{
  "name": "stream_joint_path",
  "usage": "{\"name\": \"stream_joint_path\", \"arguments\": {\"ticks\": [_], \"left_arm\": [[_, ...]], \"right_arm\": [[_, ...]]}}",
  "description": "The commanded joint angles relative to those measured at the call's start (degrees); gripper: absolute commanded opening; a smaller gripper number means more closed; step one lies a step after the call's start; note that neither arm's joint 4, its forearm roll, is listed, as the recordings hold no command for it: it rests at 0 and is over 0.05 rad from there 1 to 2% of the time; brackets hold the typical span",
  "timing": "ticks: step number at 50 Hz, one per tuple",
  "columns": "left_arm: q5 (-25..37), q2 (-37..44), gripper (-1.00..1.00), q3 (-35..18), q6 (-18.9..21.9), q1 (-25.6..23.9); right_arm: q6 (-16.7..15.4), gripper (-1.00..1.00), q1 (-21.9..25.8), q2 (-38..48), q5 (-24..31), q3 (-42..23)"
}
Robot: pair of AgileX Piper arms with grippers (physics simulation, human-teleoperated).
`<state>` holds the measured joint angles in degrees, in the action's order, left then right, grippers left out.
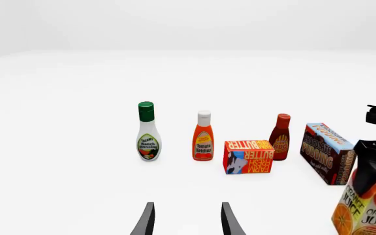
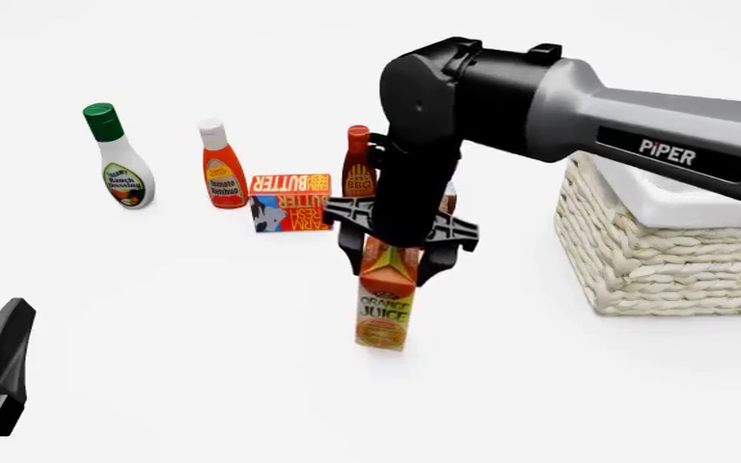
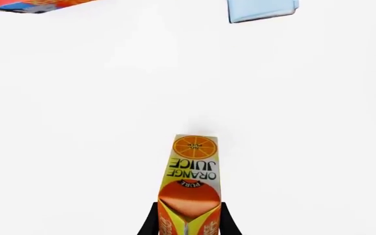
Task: Pick the orange juice and place it in the basket.
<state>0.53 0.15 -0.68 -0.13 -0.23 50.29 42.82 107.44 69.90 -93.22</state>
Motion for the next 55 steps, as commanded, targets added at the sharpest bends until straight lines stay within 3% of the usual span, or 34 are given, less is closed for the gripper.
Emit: {"name": "stream_joint_path", "arguments": {"ticks": [1, 15, 19, 29, 55], "left_arm": [[-0.1, 0.0, 1.0, 0.0, 0.2, 0.0], [-0.1, 0.0, 1.0, 0.0, 0.2, 0.0], [-0.1, 0.0, 1.0, 0.0, 0.2, 0.0], [-0.1, 0.0, 1.0, 0.0, 0.2, 0.0], [-0.1, 0.0, 1.0, 0.0, 0.2, 0.0]], "right_arm": [[1.0, -1.0, 2.0, -2.5, 0.0, 0.1], [-2.8, -1.0, 1.4, -5.0, 0.0, 0.5], [-6.2, -1.0, 1.1, -4.7, 0.0, -0.1], [-7.1, -1.0, 2.7, -6.0, 0.0, -0.4], [-16.4, -1.0, 0.9, -8.9, 0.0, -0.5]]}}
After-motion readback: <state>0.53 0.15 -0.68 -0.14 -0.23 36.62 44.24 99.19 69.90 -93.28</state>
